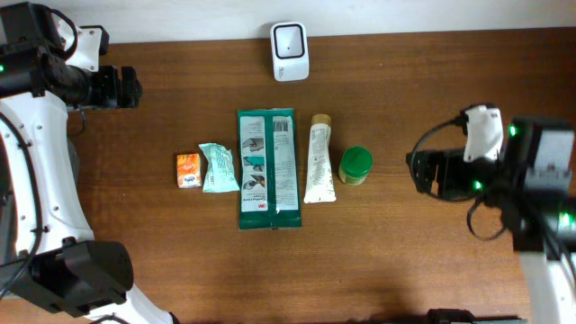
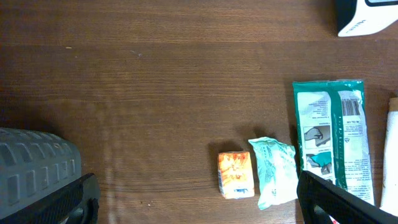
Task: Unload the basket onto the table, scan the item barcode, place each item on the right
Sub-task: 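Reach the right gripper to the green jar and grasp it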
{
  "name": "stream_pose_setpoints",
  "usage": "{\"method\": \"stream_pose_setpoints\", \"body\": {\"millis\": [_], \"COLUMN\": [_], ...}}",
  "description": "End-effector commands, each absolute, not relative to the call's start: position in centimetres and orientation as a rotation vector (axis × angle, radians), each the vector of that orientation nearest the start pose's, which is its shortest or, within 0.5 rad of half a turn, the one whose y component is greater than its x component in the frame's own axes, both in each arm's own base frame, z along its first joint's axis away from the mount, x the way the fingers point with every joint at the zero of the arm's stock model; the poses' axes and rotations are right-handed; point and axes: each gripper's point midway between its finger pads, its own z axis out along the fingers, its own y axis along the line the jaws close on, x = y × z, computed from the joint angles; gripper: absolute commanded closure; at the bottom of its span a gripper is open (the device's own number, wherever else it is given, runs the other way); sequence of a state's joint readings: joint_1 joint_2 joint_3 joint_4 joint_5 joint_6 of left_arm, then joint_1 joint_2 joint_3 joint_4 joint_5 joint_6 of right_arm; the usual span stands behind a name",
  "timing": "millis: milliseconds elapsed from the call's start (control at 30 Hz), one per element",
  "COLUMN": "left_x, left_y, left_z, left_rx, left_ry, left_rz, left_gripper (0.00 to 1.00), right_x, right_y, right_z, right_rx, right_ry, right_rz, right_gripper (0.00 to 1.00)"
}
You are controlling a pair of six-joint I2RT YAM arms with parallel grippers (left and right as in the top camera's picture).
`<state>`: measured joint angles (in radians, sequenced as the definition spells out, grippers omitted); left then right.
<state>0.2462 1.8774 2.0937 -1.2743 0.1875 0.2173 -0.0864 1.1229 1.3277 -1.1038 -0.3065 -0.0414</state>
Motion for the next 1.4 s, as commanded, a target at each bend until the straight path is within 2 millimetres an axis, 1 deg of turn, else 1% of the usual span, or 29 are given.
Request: {"method": "stream_pose_setpoints", "body": {"millis": [0,100,233,367,433,500,567,700,833,1000,1067,1367], "left_x": [43.9,43.9,43.9,43.9,43.9,43.9,43.9,43.9,43.9,43.9,43.9,43.9], "left_y": [7.5,7.5,7.5,7.5,7.5,7.5,7.5,7.5,7.5,7.5,7.5,7.5], "left_z": [27.3,27.3,27.3,27.3,27.3,27.3,27.3,27.3,27.3,27.3,27.3,27.3], "left_rx": [0.05,0.05,0.05,0.05,0.05,0.05,0.05,0.05,0.05,0.05,0.05,0.05], "left_ry": [2.578,2.578,2.578,2.578,2.578,2.578,2.578,2.578,2.578,2.578,2.578,2.578], "left_rz": [-0.089,-0.089,-0.089,-0.089,-0.089,-0.089,-0.089,-0.089,-0.089,-0.089,-0.089,-0.089], "left_gripper": [0.01,0.01,0.01,0.01,0.01,0.01,0.01,0.01,0.01,0.01,0.01,0.01], "right_x": [30.0,31.3,32.9,34.0,34.5,34.8,35.1,36.2,37.3,38.0,38.0,38.0], "right_y": [2.7,3.0,4.6,6.2,6.9,7.4,8.4,10.0,11.1,11.9,12.1,12.1], "right_z": [27.2,25.7,24.0,22.0,20.1,18.6,16.7,14.6,12.6,10.6,9.8,7.4], "right_rx": [-0.065,-0.057,-0.076,-0.229,-0.285,-0.317,-0.382,-0.459,-0.504,-0.561,-0.552,-0.514], "right_ry": [2.533,2.594,2.624,2.65,2.711,2.76,2.807,2.823,2.827,2.842,2.858,2.927], "right_rz": [0.361,0.407,0.565,0.6,0.505,0.425,0.349,0.288,0.245,0.139,0.137,0.138], "right_gripper": [0.02,0.02,0.02,0.02,0.02,0.02,0.02,0.02,0.02,0.02,0.02,0.02]}}
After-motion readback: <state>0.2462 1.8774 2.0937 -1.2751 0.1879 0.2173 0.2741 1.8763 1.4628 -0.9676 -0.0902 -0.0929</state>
